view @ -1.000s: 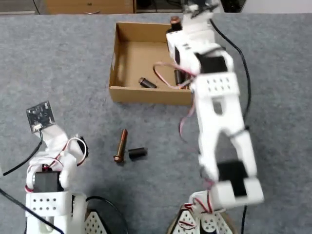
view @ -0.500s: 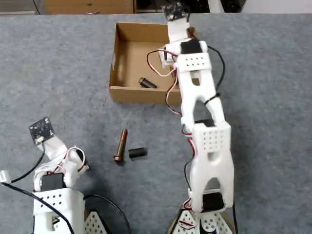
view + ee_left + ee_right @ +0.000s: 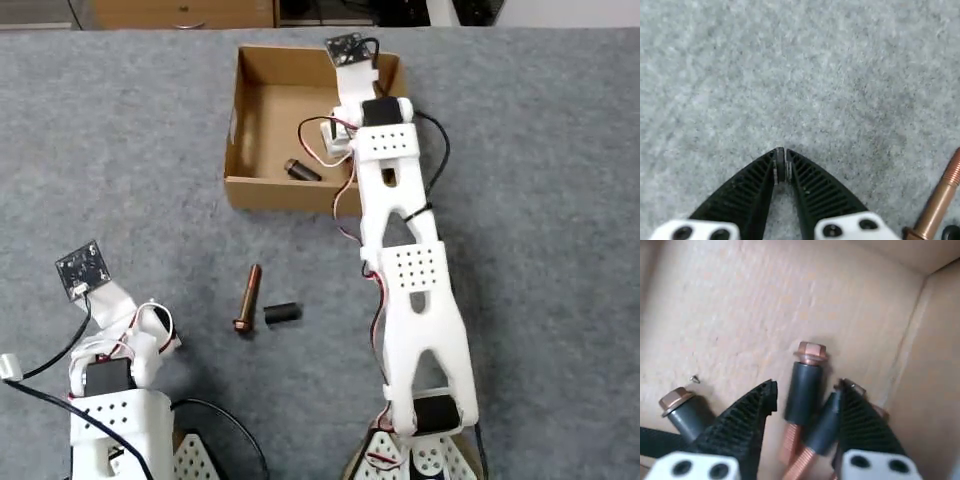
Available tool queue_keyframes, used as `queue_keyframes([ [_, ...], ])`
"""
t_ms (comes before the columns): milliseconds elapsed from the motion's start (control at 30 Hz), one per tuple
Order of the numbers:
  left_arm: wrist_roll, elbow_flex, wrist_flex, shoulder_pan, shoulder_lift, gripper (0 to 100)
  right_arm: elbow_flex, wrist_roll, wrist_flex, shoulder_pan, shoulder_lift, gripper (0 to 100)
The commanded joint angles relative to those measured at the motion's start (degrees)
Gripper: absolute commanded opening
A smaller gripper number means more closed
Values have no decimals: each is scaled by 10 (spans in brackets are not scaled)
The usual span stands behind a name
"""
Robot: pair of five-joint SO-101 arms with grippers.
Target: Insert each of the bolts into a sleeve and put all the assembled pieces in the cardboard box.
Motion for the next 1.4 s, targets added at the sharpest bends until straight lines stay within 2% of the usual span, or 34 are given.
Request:
queue_keyframes([
  [0, -4, -3, -7, -8, -3, 19, -93, 4, 33, 15, 0, 207],
  [100, -4, -3, -7, -8, -3, 19, -112, 4, 58, 14, -19, 207],
  [400, -2, -3, -7, -8, -3, 19, -110, 4, 207, 10, -197, 207],
  [700, -2, -3, -7, -9, -3, 19, -108, 6, 207, 10, -364, 207],
  [833, -2, -3, -7, -9, -3, 19, -107, 66, 208, -3, -434, 207],
  [967, -1, -4, -7, -9, -3, 19, -102, 92, 208, -28, -506, 207],
  [1100, -1, -4, -7, -10, -3, 19, -8, 89, 208, -55, -589, 206],
  [1367, -1, -3, -7, -11, -3, 19, 363, 93, 208, -131, -847, 206],
])
